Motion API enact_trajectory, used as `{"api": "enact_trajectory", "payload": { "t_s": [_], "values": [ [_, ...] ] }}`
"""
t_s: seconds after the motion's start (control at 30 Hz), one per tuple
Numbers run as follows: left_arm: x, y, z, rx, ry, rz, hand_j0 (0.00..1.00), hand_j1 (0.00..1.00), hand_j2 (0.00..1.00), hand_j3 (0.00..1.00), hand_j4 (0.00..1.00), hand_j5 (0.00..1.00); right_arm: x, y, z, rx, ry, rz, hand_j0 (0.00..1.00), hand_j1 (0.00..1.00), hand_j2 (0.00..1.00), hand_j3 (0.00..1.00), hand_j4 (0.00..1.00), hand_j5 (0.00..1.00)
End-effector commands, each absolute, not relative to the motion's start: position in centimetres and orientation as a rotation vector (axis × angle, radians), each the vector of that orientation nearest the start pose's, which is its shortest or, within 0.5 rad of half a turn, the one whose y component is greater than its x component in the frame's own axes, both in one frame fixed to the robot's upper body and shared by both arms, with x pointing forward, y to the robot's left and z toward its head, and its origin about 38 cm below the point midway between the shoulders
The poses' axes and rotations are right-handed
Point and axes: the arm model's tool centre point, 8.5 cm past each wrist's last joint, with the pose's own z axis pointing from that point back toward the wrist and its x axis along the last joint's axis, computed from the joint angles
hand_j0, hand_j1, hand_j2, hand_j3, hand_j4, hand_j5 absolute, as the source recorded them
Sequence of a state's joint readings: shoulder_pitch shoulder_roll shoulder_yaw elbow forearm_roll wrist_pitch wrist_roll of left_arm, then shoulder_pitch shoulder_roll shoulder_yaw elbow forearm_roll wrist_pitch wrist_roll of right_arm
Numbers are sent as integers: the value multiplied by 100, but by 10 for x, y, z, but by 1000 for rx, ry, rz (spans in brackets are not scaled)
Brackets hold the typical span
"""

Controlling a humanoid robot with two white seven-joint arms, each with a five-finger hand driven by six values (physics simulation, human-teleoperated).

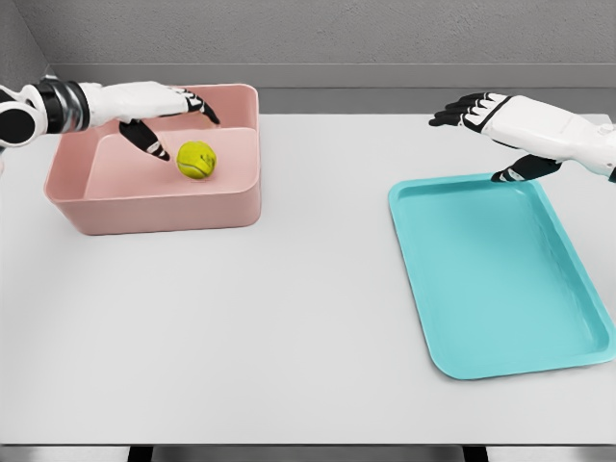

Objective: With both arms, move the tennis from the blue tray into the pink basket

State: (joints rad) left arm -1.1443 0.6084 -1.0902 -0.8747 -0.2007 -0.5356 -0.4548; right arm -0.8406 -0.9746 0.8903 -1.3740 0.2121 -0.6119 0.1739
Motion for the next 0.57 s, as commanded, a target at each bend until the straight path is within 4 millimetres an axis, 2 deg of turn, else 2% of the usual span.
{"api": "enact_trajectory", "payload": {
  "t_s": [0.0,0.13,0.17,0.23,0.27,0.33,0.37,0.4,0.5,0.53],
  "values": [
    [548,284,244,417,-1307,-1915,100,100,100,100,100,100,447,-336,262,-481,-1654,1876,100,100,100,100,100,100],
    [531,267,256,362,-1404,-2020,100,100,100,100,100,100,447,-336,262,-481,-1654,1876,100,100,100,100,100,100],
    [518,269,266,364,-1444,-2043,100,100,100,100,100,100,447,-336,262,-481,-1654,1876,100,100,100,100,100,100],
    [491,279,279,339,-1536,-2025,100,100,100,100,100,100,447,-336,262,-481,-1654,1876,100,100,100,100,100,100],
    [475,287,292,337,-1559,-2041,100,100,100,100,100,100,447,-336,262,-481,-1654,1876,100,100,100,100,100,100],
    [439,295,303,290,-1588,-2078,100,100,100,100,100,100,447,-336,262,-482,-1653,1876,100,100,100,100,100,100],
    [432,302,311,303,-1595,-2074,100,100,100,100,100,100,447,-336,262,-482,-1653,1876,100,100,100,100,100,100],
    [428,302,308,291,-1593,-2074,100,100,100,100,100,100,447,-336,262,-481,-1654,1876,100,100,100,100,100,100],
    [420,331,300,323,-1558,-2015,100,100,100,100,100,100,447,-336,262,-482,-1653,1876,100,100,100,100,100,100],
    [419,331,299,319,-1557,-2014,100,100,100,100,100,100,447,-336,262,-481,-1654,1876,100,100,100,100,100,100]
  ]
}}
